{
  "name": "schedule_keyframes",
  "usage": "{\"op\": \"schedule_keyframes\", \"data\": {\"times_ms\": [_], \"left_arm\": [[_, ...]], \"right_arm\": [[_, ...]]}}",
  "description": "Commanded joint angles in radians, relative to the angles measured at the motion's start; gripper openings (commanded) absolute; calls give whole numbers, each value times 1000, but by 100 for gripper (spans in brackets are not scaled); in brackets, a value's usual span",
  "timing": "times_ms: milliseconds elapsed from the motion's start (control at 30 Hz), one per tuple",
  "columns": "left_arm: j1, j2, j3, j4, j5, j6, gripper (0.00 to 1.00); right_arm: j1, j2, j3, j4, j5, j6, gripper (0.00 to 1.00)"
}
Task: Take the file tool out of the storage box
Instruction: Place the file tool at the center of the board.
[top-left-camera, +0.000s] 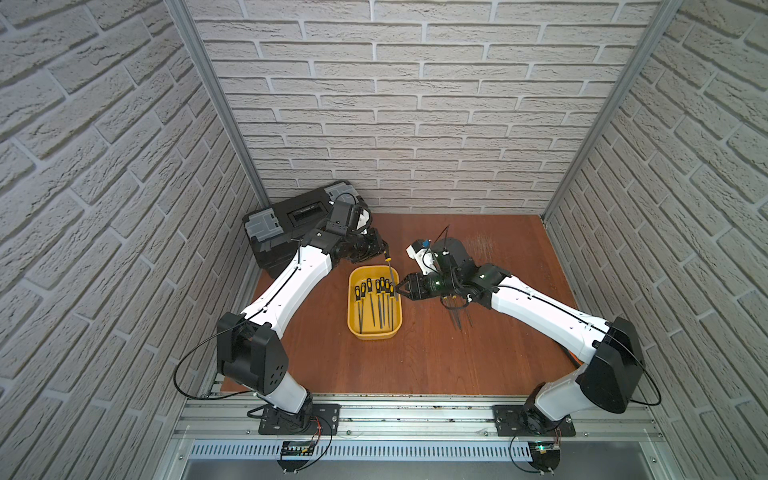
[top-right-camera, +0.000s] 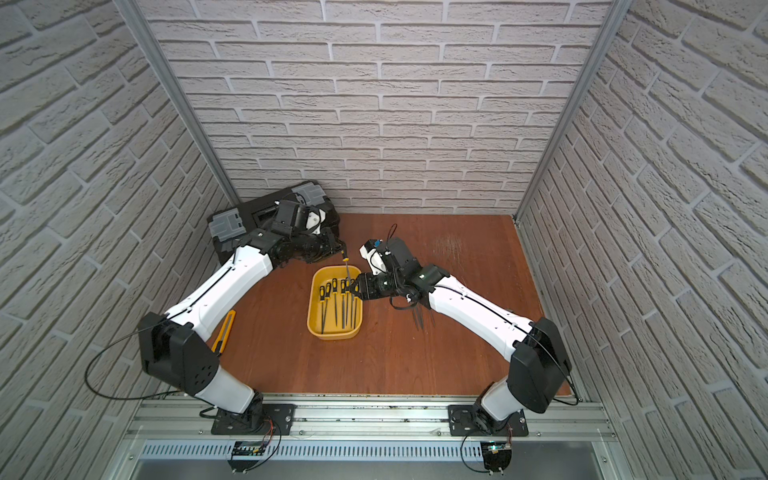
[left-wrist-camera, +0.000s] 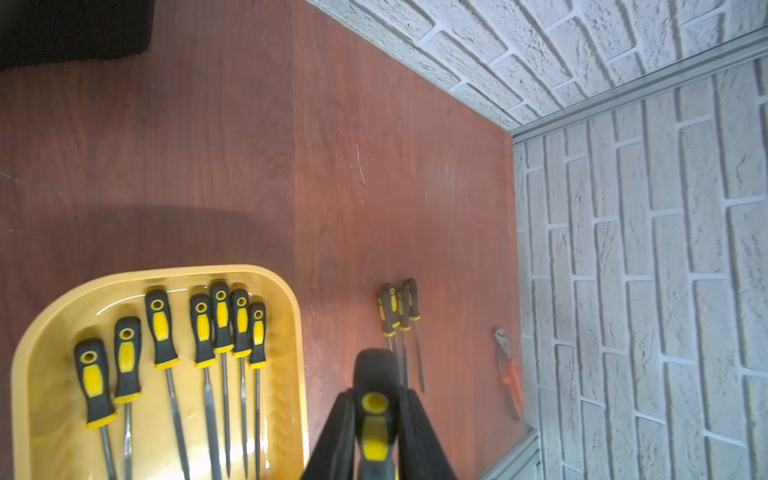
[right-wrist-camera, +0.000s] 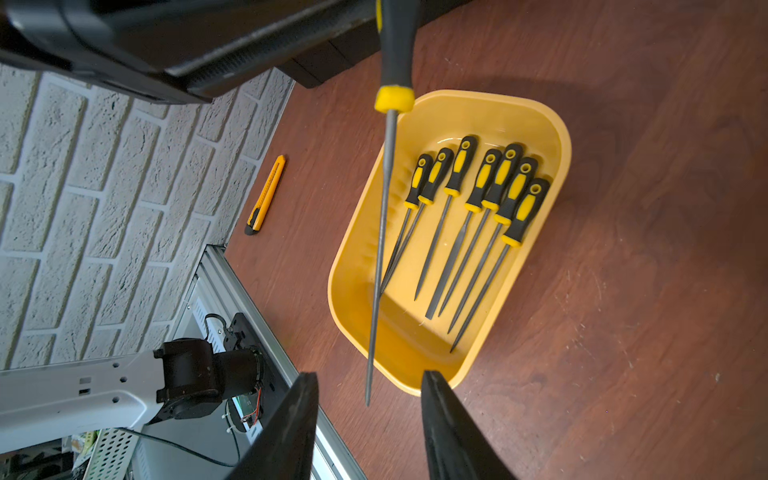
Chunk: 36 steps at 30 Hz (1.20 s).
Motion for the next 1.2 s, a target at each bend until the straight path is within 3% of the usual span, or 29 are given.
{"op": "schedule_keyframes", "data": {"times_ms": [0,500,733,933,1167], "left_arm": [[7,-28,-19,57,33,-17,13],[15,-44,-33,69,59,-33,12],[20,-51,-37,68,63,-34,12],[24,-56,-38,68,66,-35,13],[28,-49,-35,64,69,-33,38]], "right_arm": [[8,18,29,61,-42,9,42],[9,65,58,53,-42,-4,24],[8,68,60,41,-34,-9,6],[10,70,57,40,-30,-11,3],[9,58,66,16,-18,-22,3]]}}
